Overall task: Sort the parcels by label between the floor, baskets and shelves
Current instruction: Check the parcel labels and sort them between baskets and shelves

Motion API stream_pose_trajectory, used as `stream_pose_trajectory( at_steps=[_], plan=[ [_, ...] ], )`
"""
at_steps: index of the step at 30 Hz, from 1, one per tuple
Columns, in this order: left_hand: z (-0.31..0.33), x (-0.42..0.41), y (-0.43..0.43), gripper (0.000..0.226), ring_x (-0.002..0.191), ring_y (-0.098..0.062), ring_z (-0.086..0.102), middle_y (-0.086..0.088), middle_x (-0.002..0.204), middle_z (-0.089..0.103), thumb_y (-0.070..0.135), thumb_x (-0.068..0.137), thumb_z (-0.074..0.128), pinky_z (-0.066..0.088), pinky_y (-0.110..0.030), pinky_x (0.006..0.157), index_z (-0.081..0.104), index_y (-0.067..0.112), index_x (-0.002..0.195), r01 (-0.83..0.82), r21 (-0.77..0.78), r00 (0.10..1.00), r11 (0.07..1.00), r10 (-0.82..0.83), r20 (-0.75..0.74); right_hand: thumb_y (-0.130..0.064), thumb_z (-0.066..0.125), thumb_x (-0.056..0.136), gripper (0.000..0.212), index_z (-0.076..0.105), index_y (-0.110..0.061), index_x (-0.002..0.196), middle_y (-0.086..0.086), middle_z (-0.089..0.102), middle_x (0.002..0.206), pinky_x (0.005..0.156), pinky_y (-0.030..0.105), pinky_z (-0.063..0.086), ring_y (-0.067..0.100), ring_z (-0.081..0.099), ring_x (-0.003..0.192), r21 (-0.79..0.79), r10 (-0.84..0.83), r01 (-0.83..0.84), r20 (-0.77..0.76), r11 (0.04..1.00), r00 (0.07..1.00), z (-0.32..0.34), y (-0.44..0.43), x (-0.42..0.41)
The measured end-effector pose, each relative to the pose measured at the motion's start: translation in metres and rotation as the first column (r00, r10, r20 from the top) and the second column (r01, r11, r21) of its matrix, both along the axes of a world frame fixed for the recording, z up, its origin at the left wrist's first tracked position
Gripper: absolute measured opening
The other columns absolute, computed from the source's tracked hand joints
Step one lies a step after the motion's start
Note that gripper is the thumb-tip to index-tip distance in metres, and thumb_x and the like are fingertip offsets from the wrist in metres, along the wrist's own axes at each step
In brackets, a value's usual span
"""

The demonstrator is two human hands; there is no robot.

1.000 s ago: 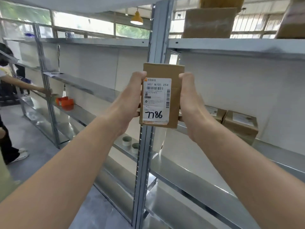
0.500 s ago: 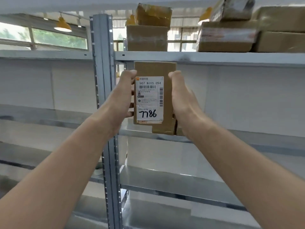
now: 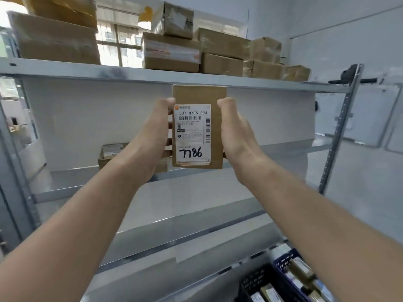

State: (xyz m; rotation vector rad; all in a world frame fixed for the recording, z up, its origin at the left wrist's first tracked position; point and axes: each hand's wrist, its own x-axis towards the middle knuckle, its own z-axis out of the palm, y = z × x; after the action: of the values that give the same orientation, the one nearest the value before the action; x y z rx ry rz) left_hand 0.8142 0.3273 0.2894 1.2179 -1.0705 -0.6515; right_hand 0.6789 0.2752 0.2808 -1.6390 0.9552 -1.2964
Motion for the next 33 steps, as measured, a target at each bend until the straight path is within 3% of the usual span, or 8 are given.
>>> stream_pose_trajectory(
  at_steps=[2,6,14,16,19,26,29,33],
  plan=[
    [-0.001,-0.028,-0.011,0.042,0.095,-0.023,0.071,0.005,0.092,0.074,0.059,0.100,0.033,0.053,-0.051,0.097,0.068,0.036,0.101,0.067,0.012,0.998,0.998,-0.067,0.008,-0.077,0.031,0.080,0.072,0.065,-0.022,0.111,0.002,0.079,0.105,0.092,0.050,0.061,0.024,0.073,0.103,0.006,-0.062,0.062,0.011,0.998,0.998,0.001,-0.005,-0.031],
    [-0.003,-0.086,-0.034,0.042,0.096,-0.022,0.071,0.005,0.098,0.074,0.059,0.101,0.033,0.051,-0.051,0.100,0.068,0.037,0.098,0.160,0.013,0.987,0.987,-0.160,0.013,-0.068,0.033,0.095,0.052,0.060,-0.024,0.102,-0.001,0.072,0.093,0.076,0.040,0.052,0.020,0.066,0.090,-0.015,-0.144,0.144,0.009,0.989,0.990,-0.004,-0.015,-0.097],
    [-0.027,-0.238,-0.082,0.043,0.098,-0.025,0.070,0.005,0.093,0.074,0.057,0.101,0.033,0.049,-0.054,0.103,0.069,0.034,0.093,0.264,0.050,0.964,0.963,-0.264,-0.008,-0.069,0.033,0.098,0.063,0.067,-0.026,0.127,-0.003,0.079,0.113,0.082,0.037,0.055,0.017,0.071,0.108,0.030,-0.238,0.238,-0.008,0.971,0.971,-0.027,-0.050,-0.248],
    [-0.034,-0.274,-0.093,0.043,0.099,-0.025,0.069,0.008,0.085,0.075,0.057,0.101,0.033,0.048,-0.055,0.104,0.069,0.034,0.093,0.290,0.047,0.957,0.956,-0.290,-0.006,-0.071,0.033,0.092,0.066,0.068,-0.028,0.127,-0.004,0.079,0.113,0.091,0.042,0.058,0.017,0.072,0.110,0.027,-0.266,0.266,0.005,0.964,0.964,-0.033,-0.061,-0.284],
    [-0.041,-0.322,-0.109,0.045,0.099,-0.025,0.069,0.015,0.072,0.075,0.056,0.102,0.030,0.047,-0.055,0.104,0.068,0.033,0.093,0.325,0.062,0.945,0.944,-0.326,0.009,-0.068,0.032,0.095,0.063,0.067,-0.027,0.128,-0.005,0.080,0.112,0.085,0.041,0.059,0.018,0.073,0.109,0.037,-0.299,0.298,0.002,0.954,0.954,-0.041,-0.074,-0.328],
    [-0.047,-0.387,-0.152,0.043,0.095,-0.023,0.069,0.006,0.083,0.072,0.054,0.103,0.031,0.049,-0.053,0.102,0.065,0.029,0.098,0.341,0.070,0.940,0.938,-0.341,-0.004,-0.066,0.032,0.102,0.056,0.065,-0.029,0.128,-0.005,0.079,0.113,0.087,0.041,0.058,0.017,0.072,0.108,0.060,-0.332,0.333,-0.034,0.941,0.943,-0.048,-0.109,-0.398],
    [-0.051,-0.401,-0.174,0.044,0.095,-0.023,0.068,0.011,0.071,0.073,0.054,0.104,0.029,0.049,-0.051,0.101,0.063,0.028,0.097,0.340,0.079,0.940,0.937,-0.341,-0.001,-0.069,0.032,0.094,0.061,0.066,-0.029,0.125,-0.004,0.080,0.112,0.098,0.046,0.058,0.018,0.073,0.108,0.068,-0.340,0.341,-0.032,0.938,0.940,-0.052,-0.129,-0.410],
    [-0.061,-0.409,-0.212,0.045,0.087,-0.022,0.067,0.016,0.061,0.070,0.053,0.103,0.027,0.051,-0.047,0.096,0.063,0.028,0.095,0.333,0.094,0.943,0.938,-0.333,-0.017,-0.068,0.032,0.093,0.059,0.066,-0.028,0.121,-0.004,0.081,0.107,0.099,0.048,0.059,0.019,0.074,0.106,0.100,-0.331,0.335,-0.053,0.937,0.942,-0.062,-0.161,-0.418]
  ],
)
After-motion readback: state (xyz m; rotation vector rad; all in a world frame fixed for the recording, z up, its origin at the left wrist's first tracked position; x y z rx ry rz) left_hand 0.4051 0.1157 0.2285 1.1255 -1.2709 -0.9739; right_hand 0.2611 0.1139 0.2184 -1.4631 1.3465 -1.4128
